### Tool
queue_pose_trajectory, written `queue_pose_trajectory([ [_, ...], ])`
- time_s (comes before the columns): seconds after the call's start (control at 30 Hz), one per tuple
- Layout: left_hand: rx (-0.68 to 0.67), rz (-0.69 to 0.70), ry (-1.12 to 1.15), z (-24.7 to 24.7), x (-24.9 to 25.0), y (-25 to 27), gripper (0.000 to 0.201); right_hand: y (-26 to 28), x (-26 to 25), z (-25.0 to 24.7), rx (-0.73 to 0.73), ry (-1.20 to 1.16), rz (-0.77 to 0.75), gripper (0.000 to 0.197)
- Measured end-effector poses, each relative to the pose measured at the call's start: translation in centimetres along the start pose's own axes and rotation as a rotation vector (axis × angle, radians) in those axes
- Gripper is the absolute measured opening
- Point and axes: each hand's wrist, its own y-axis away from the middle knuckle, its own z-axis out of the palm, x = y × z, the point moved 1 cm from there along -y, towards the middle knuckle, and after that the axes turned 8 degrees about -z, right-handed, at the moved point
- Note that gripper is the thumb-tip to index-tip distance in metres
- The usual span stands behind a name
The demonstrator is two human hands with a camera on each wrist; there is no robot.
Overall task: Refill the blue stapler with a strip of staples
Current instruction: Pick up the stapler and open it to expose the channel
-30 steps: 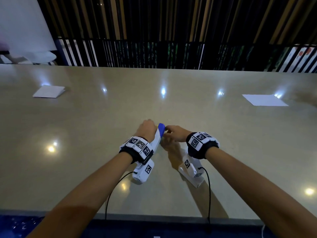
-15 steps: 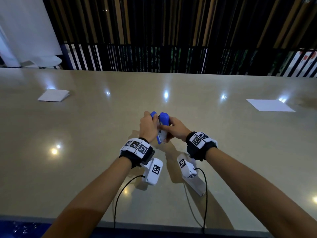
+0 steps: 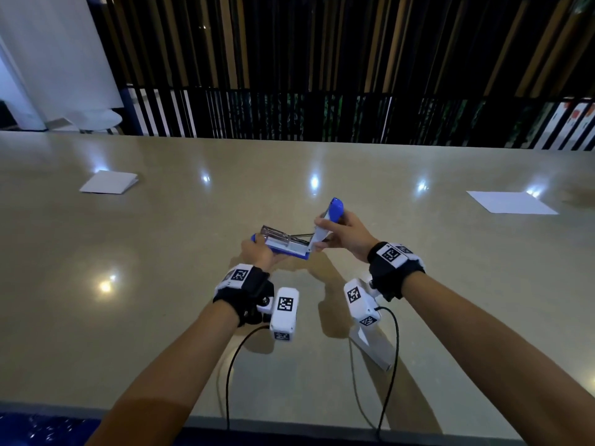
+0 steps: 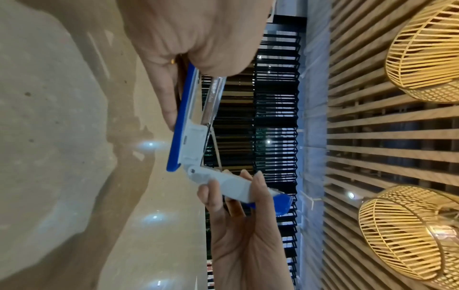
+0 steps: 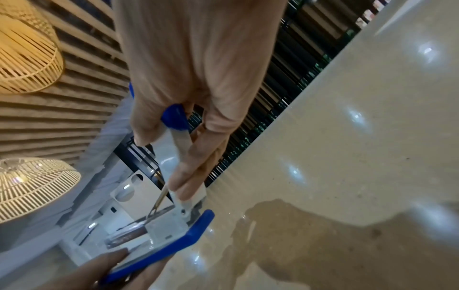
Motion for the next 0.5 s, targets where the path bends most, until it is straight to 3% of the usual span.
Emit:
queue_pose_trajectory([
  [0.1, -0.074, -0.017, 0.075, 0.3, 0.1, 1.1, 0.032, 0.0, 0.3, 0.0, 0.054, 0.012, 0.012, 0.02],
  [0.23, -0.077, -0.001, 0.121, 0.1, 0.0, 1.2, 0.02, 0.3, 1.1, -0.1, 0.156, 0.004, 0.0, 0.033],
  [0.33, -0.091, -0.089, 0.219, -0.2, -0.4, 0.9, 0.025, 0.0, 1.7, -0.8, 0.281, -0.061, -0.002, 0.031],
  [0.43, -0.091, -0.14, 0.31, -0.6, -0.5, 0.7, 0.022, -0.1, 2.1, -2.0, 0.321, -0.203, 0.113, 0.024],
  [0.5, -0.112, -0.146, 0.299, -0.8, -0.7, 0.2, 0.032, 0.2, 2.3, -2.5, 0.287, -0.22, 0.189, 0.02],
])
